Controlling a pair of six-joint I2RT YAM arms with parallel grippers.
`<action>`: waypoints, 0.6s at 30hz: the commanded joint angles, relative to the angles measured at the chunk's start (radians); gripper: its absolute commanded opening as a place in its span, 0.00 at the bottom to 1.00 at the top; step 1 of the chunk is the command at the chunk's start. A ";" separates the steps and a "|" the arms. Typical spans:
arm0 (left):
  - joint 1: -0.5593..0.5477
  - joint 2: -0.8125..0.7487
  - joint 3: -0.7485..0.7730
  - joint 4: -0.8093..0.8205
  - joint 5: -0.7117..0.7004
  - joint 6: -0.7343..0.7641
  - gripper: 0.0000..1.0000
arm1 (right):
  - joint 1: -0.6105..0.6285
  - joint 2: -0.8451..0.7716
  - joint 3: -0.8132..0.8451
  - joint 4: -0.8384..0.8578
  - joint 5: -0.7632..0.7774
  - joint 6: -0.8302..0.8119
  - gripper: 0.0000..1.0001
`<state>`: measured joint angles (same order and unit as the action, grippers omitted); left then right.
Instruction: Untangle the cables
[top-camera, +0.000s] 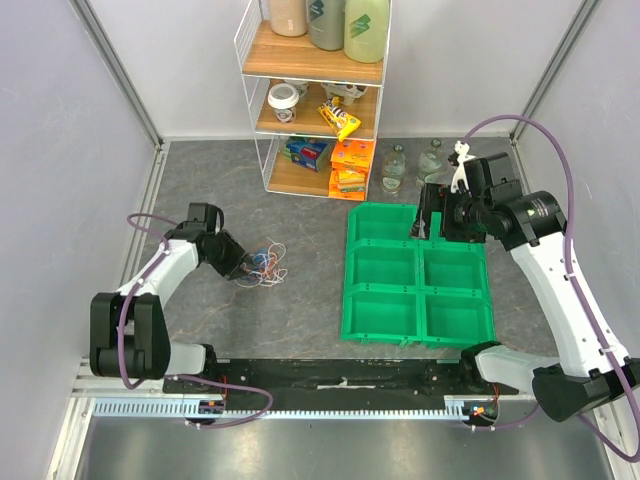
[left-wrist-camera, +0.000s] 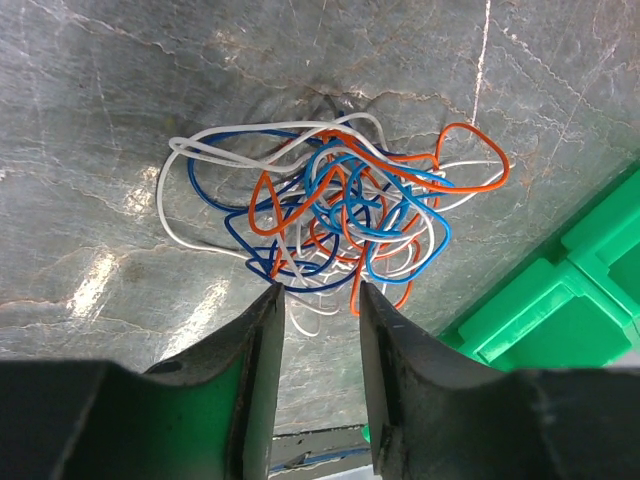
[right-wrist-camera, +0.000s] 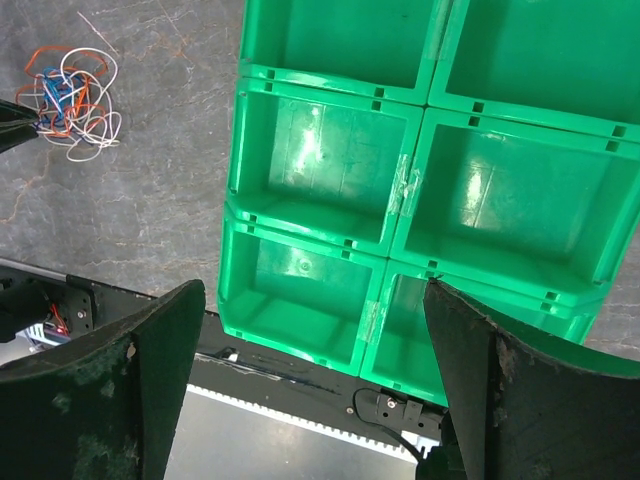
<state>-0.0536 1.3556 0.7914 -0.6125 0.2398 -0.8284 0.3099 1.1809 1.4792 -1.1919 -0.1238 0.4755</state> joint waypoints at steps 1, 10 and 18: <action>0.001 -0.055 -0.020 0.031 0.021 0.034 0.40 | -0.002 -0.017 -0.020 0.037 -0.030 -0.005 0.98; 0.000 -0.185 -0.061 0.036 0.023 0.057 0.63 | -0.002 -0.021 -0.053 0.060 -0.046 -0.002 0.98; 0.000 -0.146 0.032 0.098 0.085 0.218 0.67 | -0.002 -0.020 -0.059 0.075 -0.082 -0.009 0.98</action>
<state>-0.0536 1.1679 0.7452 -0.5911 0.2546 -0.7372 0.3099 1.1805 1.4246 -1.1587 -0.1638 0.4778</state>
